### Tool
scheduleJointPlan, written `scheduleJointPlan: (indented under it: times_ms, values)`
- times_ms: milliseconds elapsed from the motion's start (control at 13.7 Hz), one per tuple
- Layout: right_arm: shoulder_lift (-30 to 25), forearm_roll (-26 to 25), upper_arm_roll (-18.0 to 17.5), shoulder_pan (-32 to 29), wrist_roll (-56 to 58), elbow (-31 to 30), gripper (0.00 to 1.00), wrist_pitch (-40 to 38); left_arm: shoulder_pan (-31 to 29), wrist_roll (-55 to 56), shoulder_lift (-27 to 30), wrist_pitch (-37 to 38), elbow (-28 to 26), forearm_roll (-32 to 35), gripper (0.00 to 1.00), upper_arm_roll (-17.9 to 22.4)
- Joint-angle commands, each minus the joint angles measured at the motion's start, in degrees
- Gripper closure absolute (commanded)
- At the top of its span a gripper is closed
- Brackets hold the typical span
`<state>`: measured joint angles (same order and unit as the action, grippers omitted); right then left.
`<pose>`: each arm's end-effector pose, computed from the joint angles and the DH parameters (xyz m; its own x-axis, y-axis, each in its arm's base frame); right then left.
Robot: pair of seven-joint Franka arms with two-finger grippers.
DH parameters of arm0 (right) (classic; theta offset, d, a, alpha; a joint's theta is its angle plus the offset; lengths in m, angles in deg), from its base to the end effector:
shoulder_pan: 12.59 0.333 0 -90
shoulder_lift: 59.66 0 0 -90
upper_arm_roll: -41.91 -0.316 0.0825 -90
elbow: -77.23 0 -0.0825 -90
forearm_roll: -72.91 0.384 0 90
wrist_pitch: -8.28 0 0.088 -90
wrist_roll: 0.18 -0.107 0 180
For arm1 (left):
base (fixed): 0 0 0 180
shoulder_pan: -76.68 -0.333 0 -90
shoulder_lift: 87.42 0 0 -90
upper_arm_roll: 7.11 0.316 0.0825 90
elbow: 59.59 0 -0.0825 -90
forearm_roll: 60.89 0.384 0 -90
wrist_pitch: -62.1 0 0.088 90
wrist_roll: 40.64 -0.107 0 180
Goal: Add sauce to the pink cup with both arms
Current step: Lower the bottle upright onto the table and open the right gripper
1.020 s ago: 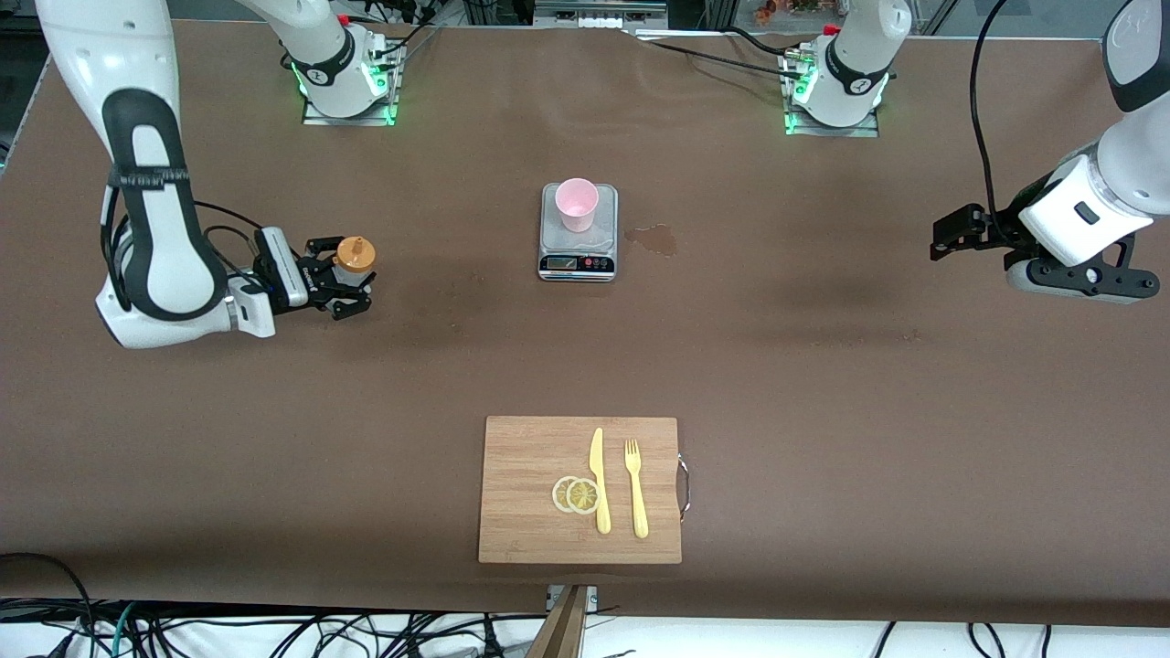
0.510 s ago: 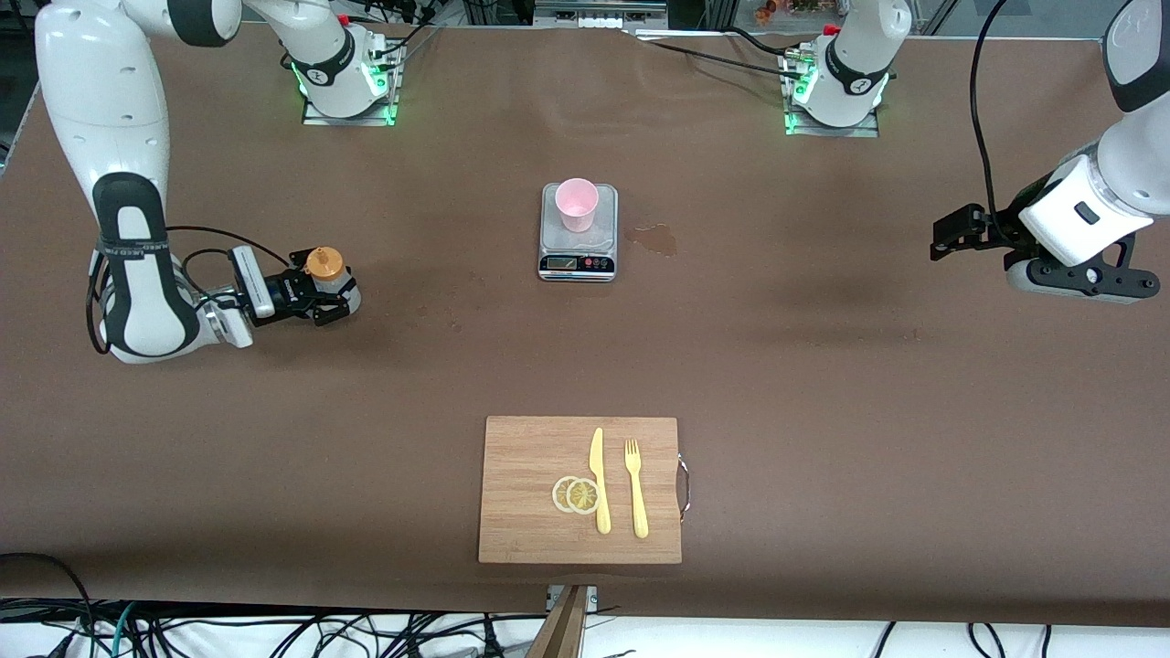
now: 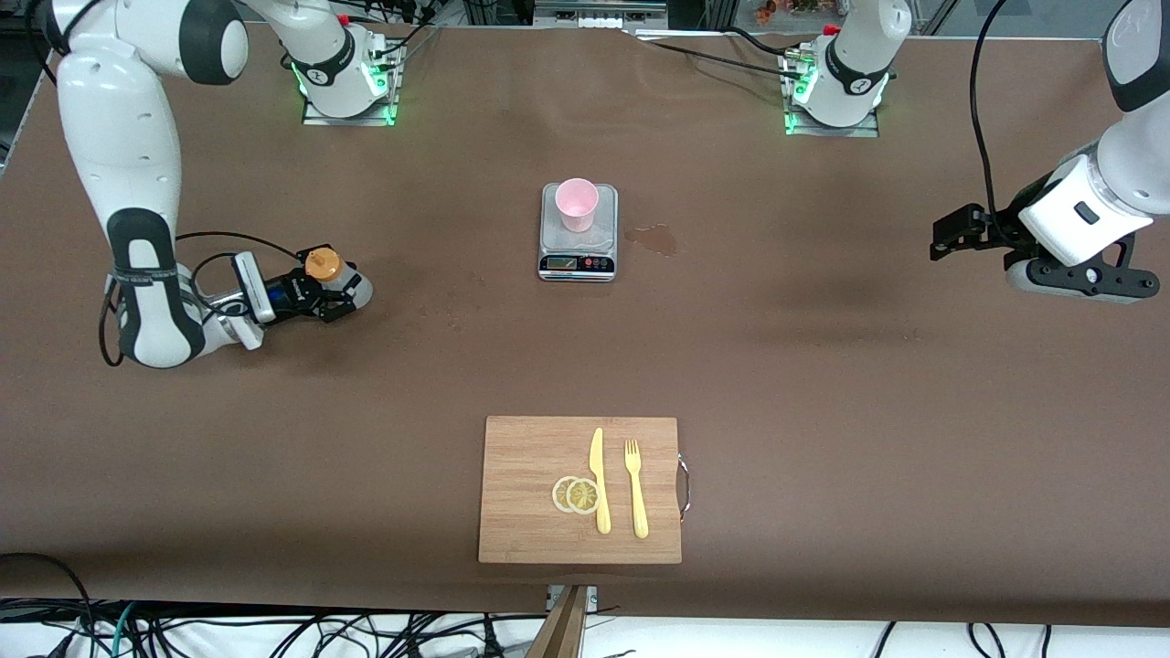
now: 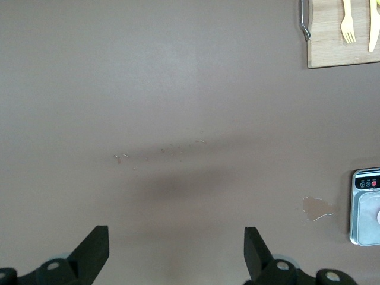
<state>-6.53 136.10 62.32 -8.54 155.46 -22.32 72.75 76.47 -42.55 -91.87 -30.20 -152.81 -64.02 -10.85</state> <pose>0.5226 -0.0242 0.0874 0.0927 0.1039 0.9903 0.8947 0.4276 -0.1287 0.5746 -0.0398 0.5577 0.9915 -0.0926 -0.0915 -0.0871 -0.9943 0.0623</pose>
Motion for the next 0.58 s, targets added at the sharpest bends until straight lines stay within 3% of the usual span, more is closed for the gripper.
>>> scheduleJointPlan:
  times_ms: [0, 364, 437, 510]
  values:
    - [1.97, 1.41, -0.47, -0.89, 1.85, 1.11, 0.75, -2.24, 0.30, 0.15, -0.03, 0.36, 1.10, 1.55, 0.00, -0.29]
    - [2.76, 4.65, -2.66, -0.54, 2.74, 0.85, 0.75, -1.80, 0.39, 1.03, -0.47, 0.54, 1.37, 1.55, 0.00, -0.56]
    - [2.50, 4.66, -2.67, -0.45, 2.65, 1.28, 0.59, -1.54, 0.39, 1.04, -0.47, 0.62, 1.37, 1.55, 0.00, -0.56]
    - [2.15, 4.66, -2.67, -0.45, 2.47, 1.46, 0.01, -1.45, 0.39, 1.04, -0.47, 0.71, 1.37, 1.55, 0.00, -0.47]
